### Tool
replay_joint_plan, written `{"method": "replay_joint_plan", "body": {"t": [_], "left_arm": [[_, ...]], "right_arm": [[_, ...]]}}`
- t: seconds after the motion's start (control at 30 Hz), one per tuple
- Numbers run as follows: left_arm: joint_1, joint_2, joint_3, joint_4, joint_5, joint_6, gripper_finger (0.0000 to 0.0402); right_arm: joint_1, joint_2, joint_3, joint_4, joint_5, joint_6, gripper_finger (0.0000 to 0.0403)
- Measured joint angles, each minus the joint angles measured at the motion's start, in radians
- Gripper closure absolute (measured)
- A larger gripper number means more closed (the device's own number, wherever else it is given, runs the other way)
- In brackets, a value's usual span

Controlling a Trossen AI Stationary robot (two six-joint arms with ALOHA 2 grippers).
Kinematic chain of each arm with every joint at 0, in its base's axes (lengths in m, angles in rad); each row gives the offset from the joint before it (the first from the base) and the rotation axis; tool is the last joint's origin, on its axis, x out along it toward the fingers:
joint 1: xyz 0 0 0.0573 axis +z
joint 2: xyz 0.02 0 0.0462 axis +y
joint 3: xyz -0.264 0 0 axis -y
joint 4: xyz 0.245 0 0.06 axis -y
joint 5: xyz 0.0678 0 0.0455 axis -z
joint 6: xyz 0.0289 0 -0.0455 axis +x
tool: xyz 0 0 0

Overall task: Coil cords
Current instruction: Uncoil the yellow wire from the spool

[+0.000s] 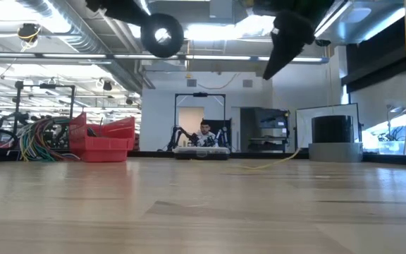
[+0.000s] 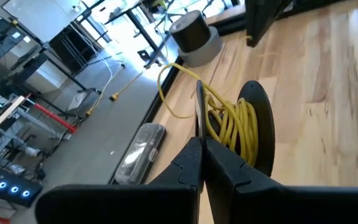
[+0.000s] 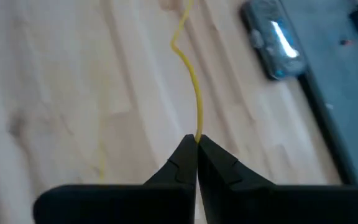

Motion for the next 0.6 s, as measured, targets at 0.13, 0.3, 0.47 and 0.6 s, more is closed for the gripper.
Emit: {"method": "replay_joint_plan", "body": {"t": [0.13,0.3,0.47,0.6], "left_arm": [[0.003,0.0,0.0,-0.026,0.017,-0.001,0.0397],[0.008,0.0,0.0,-0.037,0.084,0.001,0.0397],[0.008,0.0,0.0,-0.05,0.09,0.001,0.0397],[0.008,0.0,0.0,-0.081,0.118,-0.005,0.0396]], "right_arm": [[0.0,0.027,-0.007,0.113,-0.038,-0.002,0.0393],[-0.01,0.074,-0.02,0.222,-0.016,-0.076,0.0388],[-0.029,0.082,-0.021,0.221,-0.01,-0.076,0.0339],[-0.027,0.081,0.015,0.089,-0.073,-0.073,0.0287]]}}
